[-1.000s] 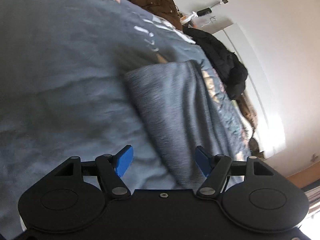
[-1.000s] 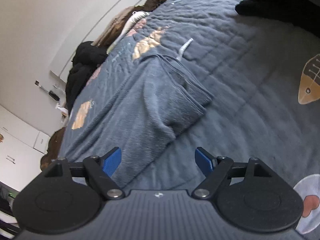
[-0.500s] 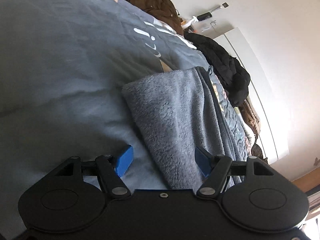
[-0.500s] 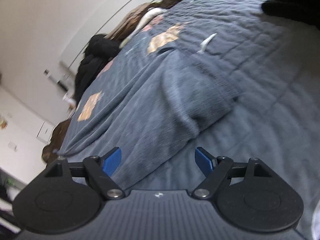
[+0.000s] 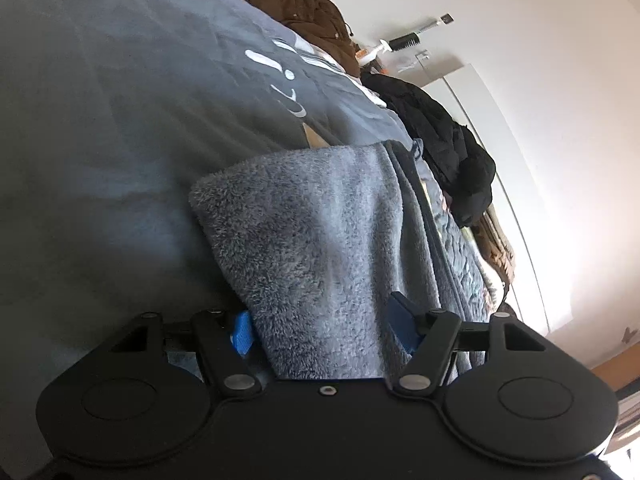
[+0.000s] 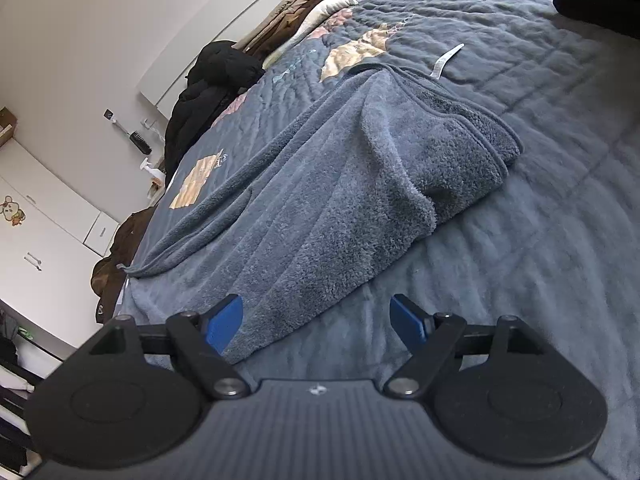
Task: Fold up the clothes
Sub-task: 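Open both grippers and release the blanket onto the quilt, then pinch the grey blanket fold with the left gripper while the right gripper pinches it too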
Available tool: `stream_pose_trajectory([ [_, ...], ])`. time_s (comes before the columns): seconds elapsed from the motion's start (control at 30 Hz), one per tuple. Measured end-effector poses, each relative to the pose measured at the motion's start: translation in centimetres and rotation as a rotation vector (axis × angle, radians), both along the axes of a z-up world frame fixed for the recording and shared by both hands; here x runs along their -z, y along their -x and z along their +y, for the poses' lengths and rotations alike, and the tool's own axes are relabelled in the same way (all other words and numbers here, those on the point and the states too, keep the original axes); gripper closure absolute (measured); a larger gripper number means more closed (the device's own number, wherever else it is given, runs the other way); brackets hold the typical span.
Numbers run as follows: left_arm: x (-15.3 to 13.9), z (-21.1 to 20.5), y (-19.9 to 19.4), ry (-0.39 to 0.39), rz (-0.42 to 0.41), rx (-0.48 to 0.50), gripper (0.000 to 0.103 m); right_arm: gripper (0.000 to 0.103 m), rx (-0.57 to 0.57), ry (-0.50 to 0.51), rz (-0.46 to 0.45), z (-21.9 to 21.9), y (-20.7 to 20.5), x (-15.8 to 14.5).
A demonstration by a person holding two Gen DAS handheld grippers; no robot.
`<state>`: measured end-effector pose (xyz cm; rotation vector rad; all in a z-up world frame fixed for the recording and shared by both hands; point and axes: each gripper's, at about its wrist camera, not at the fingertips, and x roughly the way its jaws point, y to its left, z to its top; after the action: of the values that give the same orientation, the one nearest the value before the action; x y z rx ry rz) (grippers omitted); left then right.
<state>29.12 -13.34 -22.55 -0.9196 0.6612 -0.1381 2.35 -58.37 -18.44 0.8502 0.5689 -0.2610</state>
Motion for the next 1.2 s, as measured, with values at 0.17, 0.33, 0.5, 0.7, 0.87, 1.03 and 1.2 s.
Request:
stream_pose_trajectory([
  [0.17, 0.2, -0.1, 0.2, 0.0, 0.001, -0.013, 0.04, 0.023, 0.015, -0.008, 0.011, -0.3, 0.0, 0.2],
  [0.33, 0.8, 0.0, 0.0, 0.01, 0.023, -0.025, 0.076, 0.023, 0.027, -0.013, 0.009, -0.6, 0.2, 0.3],
  [0.5, 0.6, 0.2, 0.1, 0.02, 0.022, -0.021, 0.085, 0.023, 0.068, -0.051, 0.006, -1.6, 0.5, 1.0],
  [0.7, 1.1, 0.0, -0.1, 0.021, 0.037, -0.026, 0.085, 0.023, 0.134, -0.204, -0.018, -3.5, 0.9, 3.7],
  [0.87, 1.3, -0.1, -0.1, 0.026, 0.043, -0.032, 0.085, 0.023, 0.195, -0.316, -0.065, -5.1, 1.0, 5.6],
  [1.03, 1.4, -0.1, 0.0, 0.038, 0.048, -0.035, 0.085, 0.023, 0.279, -0.382, -0.143, -6.4, 0.0, 6.9],
  [1.2, 1.6, 0.0, 0.0, 0.048, 0.054, -0.03, 0.085, 0.022, 0.303, -0.395, -0.186, -7.2, -1.9, 7.5],
])
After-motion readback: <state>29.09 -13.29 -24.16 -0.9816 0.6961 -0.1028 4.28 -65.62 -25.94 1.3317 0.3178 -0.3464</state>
